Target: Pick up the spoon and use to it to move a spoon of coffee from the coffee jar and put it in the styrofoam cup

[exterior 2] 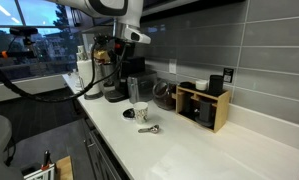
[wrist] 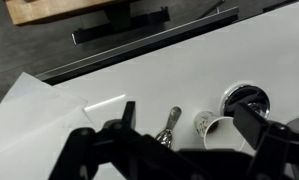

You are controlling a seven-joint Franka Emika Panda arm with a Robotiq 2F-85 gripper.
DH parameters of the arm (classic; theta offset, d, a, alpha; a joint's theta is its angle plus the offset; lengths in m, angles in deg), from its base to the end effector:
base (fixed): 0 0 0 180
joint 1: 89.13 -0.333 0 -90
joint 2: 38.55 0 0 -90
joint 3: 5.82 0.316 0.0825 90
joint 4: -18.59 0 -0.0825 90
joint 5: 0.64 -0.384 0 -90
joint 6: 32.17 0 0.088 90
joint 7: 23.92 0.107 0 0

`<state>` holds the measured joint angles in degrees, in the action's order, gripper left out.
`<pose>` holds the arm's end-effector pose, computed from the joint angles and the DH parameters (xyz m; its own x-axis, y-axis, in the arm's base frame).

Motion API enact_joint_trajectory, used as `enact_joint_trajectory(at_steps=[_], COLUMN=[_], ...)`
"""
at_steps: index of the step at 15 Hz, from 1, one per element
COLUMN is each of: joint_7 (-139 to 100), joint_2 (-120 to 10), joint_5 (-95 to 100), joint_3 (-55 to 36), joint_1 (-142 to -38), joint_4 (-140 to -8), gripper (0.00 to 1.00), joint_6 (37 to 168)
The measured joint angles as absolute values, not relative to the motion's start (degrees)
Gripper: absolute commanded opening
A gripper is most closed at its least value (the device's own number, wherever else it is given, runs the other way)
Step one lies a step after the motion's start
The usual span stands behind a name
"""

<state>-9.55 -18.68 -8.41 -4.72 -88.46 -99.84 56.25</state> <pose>0.4300 0.0190 0.5627 0.9501 -0.2376 -0.2020 -0.2577 -0.9629 -0.0796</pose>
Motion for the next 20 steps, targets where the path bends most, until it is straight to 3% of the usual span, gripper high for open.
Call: enact_joint_trajectory(at_steps=[7,20], joint_7=[-13.81,-13.93], joint_2=[-25.13,-25.29], joint_5=[-10.32,-10.3], joint_3=[-4.21,-4.21], joint_1=[-88.76,-88.75], joint_4=[-110.86,-111.71], gripper=[1.0,1.0], joint_6=[81.5,82.82])
